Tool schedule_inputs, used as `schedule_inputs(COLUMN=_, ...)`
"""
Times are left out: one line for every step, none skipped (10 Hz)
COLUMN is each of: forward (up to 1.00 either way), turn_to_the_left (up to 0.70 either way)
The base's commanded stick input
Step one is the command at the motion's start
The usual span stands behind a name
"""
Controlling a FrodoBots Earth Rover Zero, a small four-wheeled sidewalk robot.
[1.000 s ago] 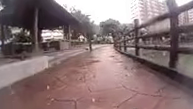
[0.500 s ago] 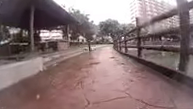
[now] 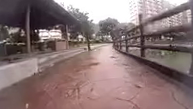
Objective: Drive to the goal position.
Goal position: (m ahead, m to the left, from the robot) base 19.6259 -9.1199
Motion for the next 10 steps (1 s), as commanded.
schedule_inputs(forward=0.50, turn_to_the_left=0.00)
schedule_inputs(forward=0.50, turn_to_the_left=0.00)
schedule_inputs(forward=0.50, turn_to_the_left=0.00)
schedule_inputs(forward=0.50, turn_to_the_left=0.00)
schedule_inputs(forward=0.50, turn_to_the_left=0.00)
schedule_inputs(forward=0.50, turn_to_the_left=0.00)
schedule_inputs(forward=0.50, turn_to_the_left=0.00)
schedule_inputs(forward=0.50, turn_to_the_left=0.00)
schedule_inputs(forward=0.50, turn_to_the_left=0.00)
schedule_inputs(forward=0.50, turn_to_the_left=0.00)
